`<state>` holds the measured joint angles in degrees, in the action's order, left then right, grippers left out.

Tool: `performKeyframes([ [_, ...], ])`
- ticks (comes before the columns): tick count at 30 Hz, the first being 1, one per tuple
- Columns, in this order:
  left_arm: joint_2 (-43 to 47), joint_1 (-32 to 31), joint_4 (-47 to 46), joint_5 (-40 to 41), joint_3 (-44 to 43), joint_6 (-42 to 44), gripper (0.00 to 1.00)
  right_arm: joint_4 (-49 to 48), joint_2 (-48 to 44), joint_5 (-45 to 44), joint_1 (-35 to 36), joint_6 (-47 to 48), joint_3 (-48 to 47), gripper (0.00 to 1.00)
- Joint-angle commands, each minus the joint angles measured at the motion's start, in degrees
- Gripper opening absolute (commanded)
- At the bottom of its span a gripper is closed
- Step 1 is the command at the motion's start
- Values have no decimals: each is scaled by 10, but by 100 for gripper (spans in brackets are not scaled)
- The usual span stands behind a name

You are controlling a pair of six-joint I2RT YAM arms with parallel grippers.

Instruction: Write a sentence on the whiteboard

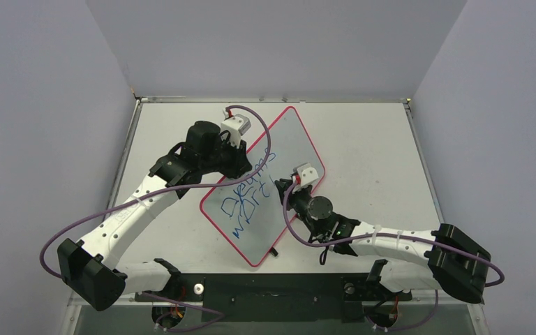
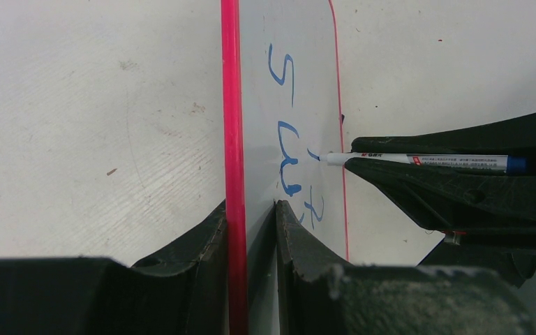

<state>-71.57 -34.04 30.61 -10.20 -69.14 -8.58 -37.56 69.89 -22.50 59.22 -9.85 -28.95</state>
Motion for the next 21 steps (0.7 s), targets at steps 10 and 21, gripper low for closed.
performKeyframes([
  [10,19,3,-58,53,-6,56,0,-5,-12,13,0,-27,5,0],
  [21,17,3,-57,54,-6,56,0,1,0,16,-2,-3,-43,0],
])
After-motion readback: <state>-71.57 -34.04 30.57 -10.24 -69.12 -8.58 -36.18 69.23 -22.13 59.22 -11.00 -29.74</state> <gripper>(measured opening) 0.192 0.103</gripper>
